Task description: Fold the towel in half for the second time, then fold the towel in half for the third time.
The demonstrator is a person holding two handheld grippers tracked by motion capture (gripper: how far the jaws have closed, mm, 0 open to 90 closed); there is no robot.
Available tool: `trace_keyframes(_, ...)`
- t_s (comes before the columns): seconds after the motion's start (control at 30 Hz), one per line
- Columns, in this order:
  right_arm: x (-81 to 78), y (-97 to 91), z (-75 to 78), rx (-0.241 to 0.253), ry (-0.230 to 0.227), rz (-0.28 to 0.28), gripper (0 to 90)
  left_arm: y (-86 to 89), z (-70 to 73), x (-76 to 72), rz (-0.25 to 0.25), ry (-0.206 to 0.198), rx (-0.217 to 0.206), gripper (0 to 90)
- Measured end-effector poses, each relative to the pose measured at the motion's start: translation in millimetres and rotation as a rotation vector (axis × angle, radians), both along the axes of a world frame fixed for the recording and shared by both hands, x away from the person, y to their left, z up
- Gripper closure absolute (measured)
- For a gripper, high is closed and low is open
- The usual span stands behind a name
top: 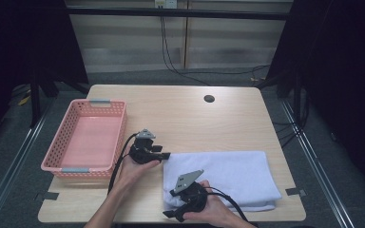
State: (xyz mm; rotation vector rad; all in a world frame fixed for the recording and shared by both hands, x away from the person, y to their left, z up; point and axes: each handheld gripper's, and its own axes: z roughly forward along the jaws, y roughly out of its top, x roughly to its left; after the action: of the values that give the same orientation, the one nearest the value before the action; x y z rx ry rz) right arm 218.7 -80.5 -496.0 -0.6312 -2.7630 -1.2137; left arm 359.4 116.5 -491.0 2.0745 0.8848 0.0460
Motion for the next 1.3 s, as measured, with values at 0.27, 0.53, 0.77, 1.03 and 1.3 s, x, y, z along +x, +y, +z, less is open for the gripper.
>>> trace_keyframes(0.27, -8.2, 0.1, -4.5, -0.01, -0.107, 0.004, 31.8, -1.7, -6.8, 1.1, -0.001, 0.016, 0.015, 46.3)
trace_keyframes(0.53, -9.5, 2.2, -2.3, -0.065, -0.177, 0.002, 47.1, -7.3, -13.1, -1.1, -0.023, 0.029, 0.017, 54.5)
trace_keyframes(0.77, -2.6, -0.3, 0.6, -0.075, -0.148, -0.074, 73.4, -12.0, -9.8, -0.9, -0.055, 0.068, 0.002, 82.1)
trace_keyframes(1.03, 6.2, -8.8, 23.5, 0.007, -0.103, -0.114, 77.5, -2.4, 9.6, 4.7, -0.034, 0.093, -0.123, 84.2)
trace_keyframes(1.3, 15.8, -25.3, 72.6, 0.161, -0.165, -0.178, 77.6, 3.1, 53.0, 11.7, 0.01, 0.056, -0.15, 84.3)
